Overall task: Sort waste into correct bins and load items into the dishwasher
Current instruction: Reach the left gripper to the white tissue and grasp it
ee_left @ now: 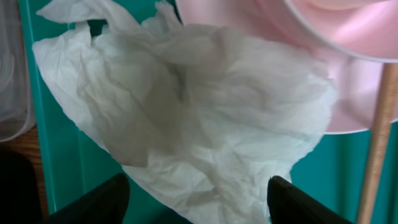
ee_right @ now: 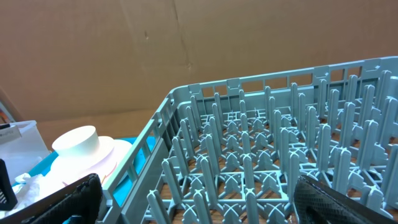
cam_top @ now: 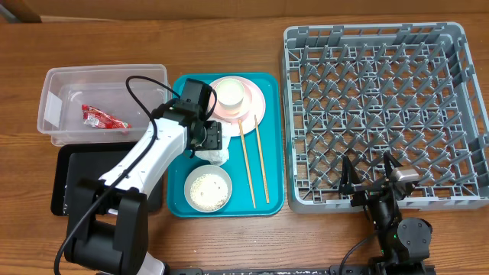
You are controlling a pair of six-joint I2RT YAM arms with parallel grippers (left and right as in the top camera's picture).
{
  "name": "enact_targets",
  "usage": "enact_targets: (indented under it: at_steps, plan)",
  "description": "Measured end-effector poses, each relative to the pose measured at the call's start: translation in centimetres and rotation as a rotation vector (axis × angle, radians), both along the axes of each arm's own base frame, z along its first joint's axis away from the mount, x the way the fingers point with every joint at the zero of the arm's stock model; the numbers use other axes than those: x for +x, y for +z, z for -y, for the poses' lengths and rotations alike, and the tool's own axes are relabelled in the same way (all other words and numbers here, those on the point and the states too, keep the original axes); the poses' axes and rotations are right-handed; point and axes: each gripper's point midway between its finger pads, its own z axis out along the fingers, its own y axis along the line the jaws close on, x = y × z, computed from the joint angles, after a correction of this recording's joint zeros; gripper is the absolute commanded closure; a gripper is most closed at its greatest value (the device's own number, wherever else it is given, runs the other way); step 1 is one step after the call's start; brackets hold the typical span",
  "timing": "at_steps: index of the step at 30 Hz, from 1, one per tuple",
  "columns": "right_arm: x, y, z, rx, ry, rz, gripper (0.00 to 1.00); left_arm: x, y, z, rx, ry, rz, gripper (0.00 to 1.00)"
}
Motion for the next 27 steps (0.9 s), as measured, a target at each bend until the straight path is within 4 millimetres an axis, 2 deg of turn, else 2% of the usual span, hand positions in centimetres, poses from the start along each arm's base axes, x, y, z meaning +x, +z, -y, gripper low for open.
enact_targets:
  at_steps: [7, 20, 22, 24, 27]
  plan:
    - [0.0, 0.0, 0.0, 0.0, 0.0, 0.0, 0.0, 0.9, -1.1, -0.7, 0.033, 0.015, 0.068, 0.24]
    - [0.0, 0.0, 0.0, 0.0, 0.0, 0.0, 0.0, 0.7, -2.9, -0.9, 0.045, 0.018, 0.06, 0.2]
    - [0.0, 0.0, 0.0, 0.0, 0.0, 0.0, 0.0, 0.6, -3.6, -1.0, 0.049, 0.017, 0.046, 0.25]
    - [0.0, 0.0, 0.0, 0.0, 0.001, 0.0, 0.0, 0.4, -4.4, -1.0, 0.054, 0.018, 0.026, 0.36]
    - [0.0, 0.0, 0.0, 0.0, 0.0, 0.0, 0.0, 0.4, -4.4, -0.9, 0.049, 0.017, 0.027, 0.5]
